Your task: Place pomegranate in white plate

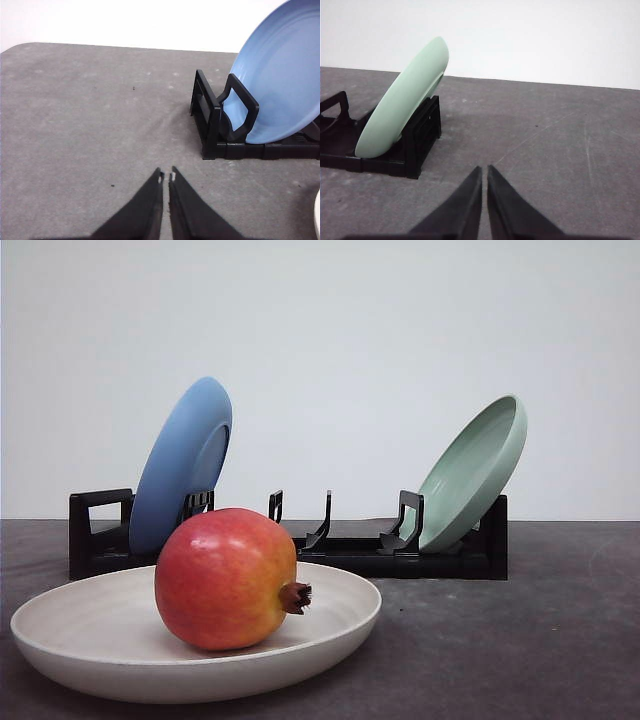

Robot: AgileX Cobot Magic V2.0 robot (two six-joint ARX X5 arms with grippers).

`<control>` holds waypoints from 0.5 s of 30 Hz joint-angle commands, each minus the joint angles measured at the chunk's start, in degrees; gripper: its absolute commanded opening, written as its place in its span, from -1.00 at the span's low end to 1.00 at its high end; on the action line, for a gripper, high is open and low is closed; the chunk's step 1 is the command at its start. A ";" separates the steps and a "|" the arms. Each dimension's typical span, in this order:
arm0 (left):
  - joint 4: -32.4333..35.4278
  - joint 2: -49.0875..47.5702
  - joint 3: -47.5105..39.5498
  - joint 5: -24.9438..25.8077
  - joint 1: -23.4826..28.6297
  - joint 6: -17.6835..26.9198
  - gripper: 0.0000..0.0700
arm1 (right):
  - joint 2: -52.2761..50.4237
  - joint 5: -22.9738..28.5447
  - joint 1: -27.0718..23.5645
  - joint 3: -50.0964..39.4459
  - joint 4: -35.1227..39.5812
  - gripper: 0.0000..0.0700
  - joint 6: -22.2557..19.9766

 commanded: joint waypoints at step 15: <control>-0.04 -0.04 -0.66 -0.11 0.02 0.51 -1.00 | 0.07 0.04 -0.09 -0.24 0.96 -0.96 0.72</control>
